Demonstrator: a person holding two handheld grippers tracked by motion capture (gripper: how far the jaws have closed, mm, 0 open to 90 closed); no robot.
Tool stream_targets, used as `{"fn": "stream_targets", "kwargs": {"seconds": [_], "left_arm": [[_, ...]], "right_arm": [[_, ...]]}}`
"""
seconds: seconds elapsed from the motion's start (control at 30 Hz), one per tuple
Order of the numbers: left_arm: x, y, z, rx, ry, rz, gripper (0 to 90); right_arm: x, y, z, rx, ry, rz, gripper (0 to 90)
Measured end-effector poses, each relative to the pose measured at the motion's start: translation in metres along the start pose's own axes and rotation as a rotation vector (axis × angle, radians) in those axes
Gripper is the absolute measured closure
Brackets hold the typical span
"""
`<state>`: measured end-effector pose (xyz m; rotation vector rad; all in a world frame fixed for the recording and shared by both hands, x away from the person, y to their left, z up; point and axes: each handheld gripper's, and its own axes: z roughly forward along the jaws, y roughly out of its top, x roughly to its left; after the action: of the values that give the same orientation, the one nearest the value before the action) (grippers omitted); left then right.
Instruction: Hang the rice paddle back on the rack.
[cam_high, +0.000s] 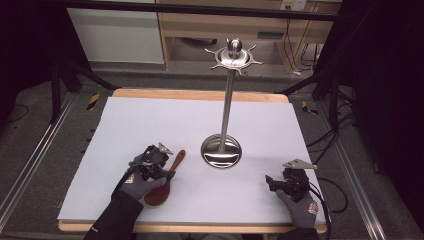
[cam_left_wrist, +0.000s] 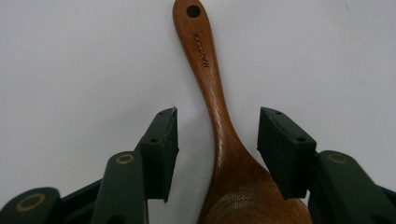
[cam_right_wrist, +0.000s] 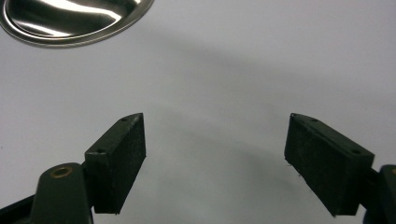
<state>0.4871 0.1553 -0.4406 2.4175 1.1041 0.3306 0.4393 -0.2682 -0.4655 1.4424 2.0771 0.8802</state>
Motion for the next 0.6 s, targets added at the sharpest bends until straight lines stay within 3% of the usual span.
{"fn": "stream_targets", "kwargs": {"seconds": [0.6], "left_arm": [[-0.005, 0.002, 0.015, 0.061, 0.002, -0.015, 64.3]], "right_arm": [[0.001, 0.001, 0.001, 0.008, 0.01, 0.007, 21.4]]}}
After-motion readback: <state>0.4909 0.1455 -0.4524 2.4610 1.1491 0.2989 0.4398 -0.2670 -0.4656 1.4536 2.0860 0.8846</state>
